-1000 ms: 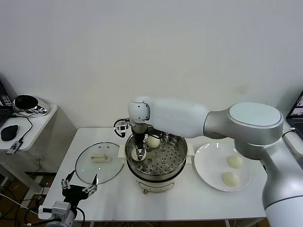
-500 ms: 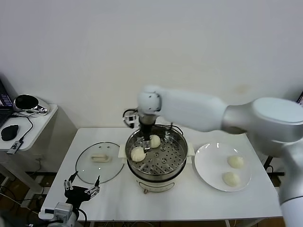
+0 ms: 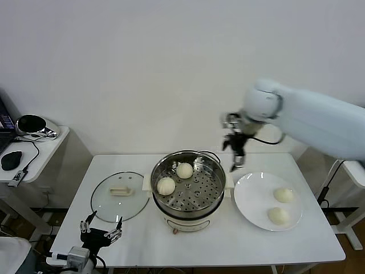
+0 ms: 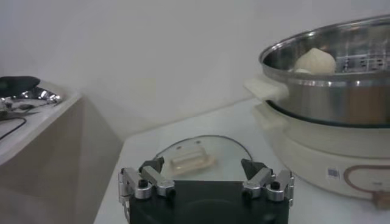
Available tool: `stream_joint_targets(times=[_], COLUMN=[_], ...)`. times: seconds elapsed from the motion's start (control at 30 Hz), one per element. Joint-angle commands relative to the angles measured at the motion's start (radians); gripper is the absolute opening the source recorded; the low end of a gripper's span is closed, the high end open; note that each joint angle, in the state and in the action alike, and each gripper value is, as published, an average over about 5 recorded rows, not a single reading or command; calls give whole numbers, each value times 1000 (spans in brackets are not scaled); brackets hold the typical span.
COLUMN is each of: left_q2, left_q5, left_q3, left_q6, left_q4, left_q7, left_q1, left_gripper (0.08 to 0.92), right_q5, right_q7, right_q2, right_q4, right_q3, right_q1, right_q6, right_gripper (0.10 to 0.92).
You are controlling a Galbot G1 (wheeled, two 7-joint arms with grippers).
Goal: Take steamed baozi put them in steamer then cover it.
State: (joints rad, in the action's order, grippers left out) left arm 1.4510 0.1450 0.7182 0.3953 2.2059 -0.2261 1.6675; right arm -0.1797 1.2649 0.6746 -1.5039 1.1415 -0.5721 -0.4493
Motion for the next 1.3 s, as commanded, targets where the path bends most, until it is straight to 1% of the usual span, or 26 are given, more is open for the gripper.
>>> stream_joint_targets(times=[0.03, 0.23, 0.47, 0.7, 1.3], left_q2=[-1, 3, -2, 4, 5], left_q5=[-4, 4, 13, 25, 29], left_q3=[-5, -7, -5, -6, -6], left_q6=[1, 2, 3, 6, 8], left_q4=[-29, -36, -49, -73, -118], left_q7=[-2, -5, -13, -17, -16], left_q1=[8, 17, 22, 18, 3], left_gripper=[823, 823, 823, 823, 823], right_q5=[211, 306, 374, 409, 436], right_q7=[38, 34, 21, 0, -20], right_q2=[-276, -264, -225, -169, -87], right_q4=[-59, 13, 74, 155, 204], right_q3=[-210, -396, -522, -581, -561], right_q1=[287, 550, 707, 774, 798], right_q6=[107, 150, 172, 195, 198], right_gripper=[823, 823, 823, 823, 823])
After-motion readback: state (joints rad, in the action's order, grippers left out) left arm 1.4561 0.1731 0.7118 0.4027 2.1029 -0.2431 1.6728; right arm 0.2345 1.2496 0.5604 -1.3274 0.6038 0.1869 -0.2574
